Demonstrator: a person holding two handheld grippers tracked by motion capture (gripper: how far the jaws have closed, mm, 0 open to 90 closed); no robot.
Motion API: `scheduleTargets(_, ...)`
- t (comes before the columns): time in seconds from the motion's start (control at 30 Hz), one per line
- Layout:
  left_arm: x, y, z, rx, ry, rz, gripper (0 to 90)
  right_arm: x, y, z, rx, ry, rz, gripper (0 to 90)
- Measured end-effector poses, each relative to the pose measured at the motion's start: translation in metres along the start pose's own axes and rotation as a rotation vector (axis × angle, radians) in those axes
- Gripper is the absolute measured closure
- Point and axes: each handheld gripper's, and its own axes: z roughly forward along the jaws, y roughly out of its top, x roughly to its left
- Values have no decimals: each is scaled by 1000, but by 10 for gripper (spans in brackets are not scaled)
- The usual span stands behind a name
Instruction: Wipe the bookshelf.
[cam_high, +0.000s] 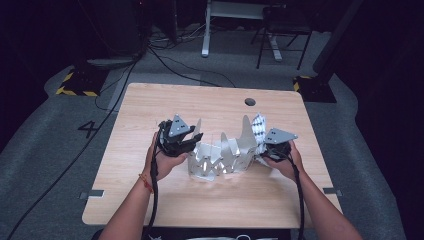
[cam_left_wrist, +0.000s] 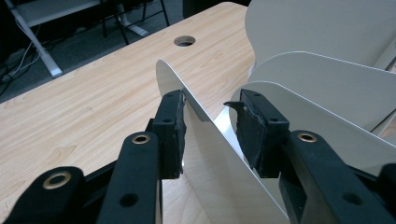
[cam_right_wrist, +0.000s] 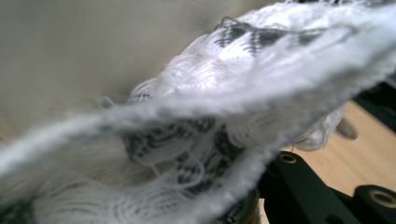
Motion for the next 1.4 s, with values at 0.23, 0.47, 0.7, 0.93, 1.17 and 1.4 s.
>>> scheduleTargets(0.23,-1,-1,-1,-5,-5,5,620,1,-23,24,84,88,71,744)
scheduleTargets(0.47,-1,0,-1,-2,3,8,621,1,-32,34,123,111,81,745)
scheduleTargets(0.7,-2,-1,-1,-4,4,9,622,-9,1,0,2,69,69,745)
scheduleTargets(0.93,-1,-1,0,-6,5,3,621,-4,17,-24,-66,13,16,746)
scheduleTargets(1.17,-1,0,0,-3,11,5,621,5,-13,2,50,73,39,748)
scheduleTargets(1.4,-1,-1,0,-7,5,6,621,12,-33,22,147,125,54,749)
